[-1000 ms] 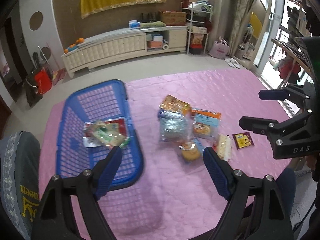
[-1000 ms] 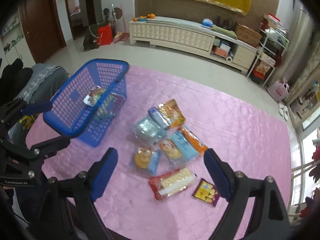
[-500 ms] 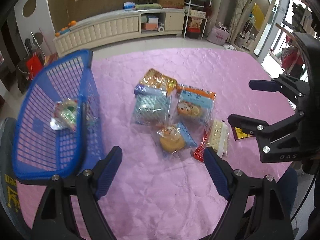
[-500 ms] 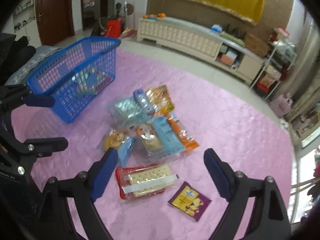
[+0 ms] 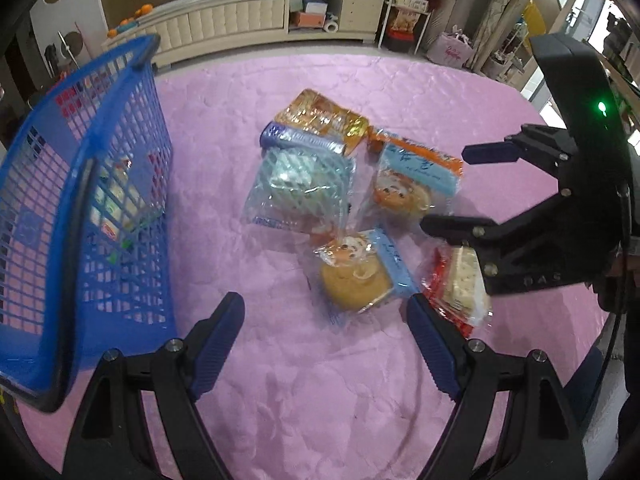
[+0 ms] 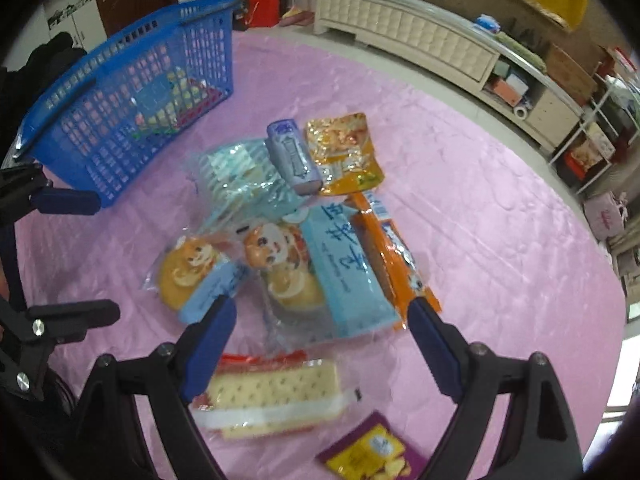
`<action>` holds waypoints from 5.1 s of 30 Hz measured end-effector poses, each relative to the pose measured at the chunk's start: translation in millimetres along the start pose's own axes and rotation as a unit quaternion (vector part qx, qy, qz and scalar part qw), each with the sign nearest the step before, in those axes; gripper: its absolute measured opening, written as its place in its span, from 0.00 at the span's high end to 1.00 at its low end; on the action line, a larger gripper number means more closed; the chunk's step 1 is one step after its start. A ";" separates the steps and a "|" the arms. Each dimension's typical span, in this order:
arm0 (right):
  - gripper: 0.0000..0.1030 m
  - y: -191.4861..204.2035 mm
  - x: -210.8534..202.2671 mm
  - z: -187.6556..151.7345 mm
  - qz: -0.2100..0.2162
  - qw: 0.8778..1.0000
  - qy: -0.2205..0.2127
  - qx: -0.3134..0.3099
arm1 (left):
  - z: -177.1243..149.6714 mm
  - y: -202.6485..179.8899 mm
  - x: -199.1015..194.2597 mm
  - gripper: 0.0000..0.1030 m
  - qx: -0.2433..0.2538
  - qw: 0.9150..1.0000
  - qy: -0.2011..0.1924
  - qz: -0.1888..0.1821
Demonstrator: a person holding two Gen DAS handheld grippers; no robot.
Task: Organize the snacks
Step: 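Move both grippers back over the remaining snack pile, then grasp the blue cartoon bread bag with the right gripper while left grasps the round bread bag, then carry both bread bags to the blue basket and release them inside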
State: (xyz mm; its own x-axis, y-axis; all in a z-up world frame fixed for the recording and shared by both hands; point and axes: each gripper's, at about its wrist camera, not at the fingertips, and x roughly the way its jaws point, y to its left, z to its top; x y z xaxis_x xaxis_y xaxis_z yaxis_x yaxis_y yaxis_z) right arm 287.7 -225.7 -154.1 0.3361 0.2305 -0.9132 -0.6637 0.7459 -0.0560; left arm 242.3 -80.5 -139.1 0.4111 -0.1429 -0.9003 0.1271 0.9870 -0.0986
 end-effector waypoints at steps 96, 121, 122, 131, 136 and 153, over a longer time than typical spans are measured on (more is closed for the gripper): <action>0.32 112.4 -127.6 89.3 0.054 0.991 -0.074 0.099 | 14.2 131.1 -171.0 0.48 -0.066 0.991 -0.103 0.057; 0.31 178.8 -43.3 141.6 0.076 0.993 0.008 0.093 | 4.9 206.1 -124.4 0.48 -0.100 0.993 -0.055 0.019; 0.31 180.8 -43.6 140.9 0.073 0.993 0.009 0.091 | 3.8 206.1 -124.1 0.48 -0.100 0.993 -0.056 0.019; 0.28 181.7 -41.4 136.6 0.077 0.991 0.016 0.104 | 0.8 209.4 -126.6 0.45 -0.098 0.994 -0.052 0.021; 0.09 182.1 -47.3 132.1 0.056 0.993 0.011 0.105 | -5.6 208.6 -127.9 0.29 -0.089 0.994 -0.063 0.032; 0.06 147.2 -99.6 92.5 0.044 0.990 -0.027 0.132 | -8.0 162.5 -161.5 0.22 -0.070 0.994 -0.084 0.026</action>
State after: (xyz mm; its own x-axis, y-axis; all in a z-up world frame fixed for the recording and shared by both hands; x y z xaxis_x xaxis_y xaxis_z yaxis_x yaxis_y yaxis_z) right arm 218.3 -81.0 -34.1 0.3245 0.3301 -0.8864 -0.4965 0.8571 0.1375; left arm 189.3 103.6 -13.2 0.5603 -0.0896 -0.8234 -0.0201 0.9924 -0.1216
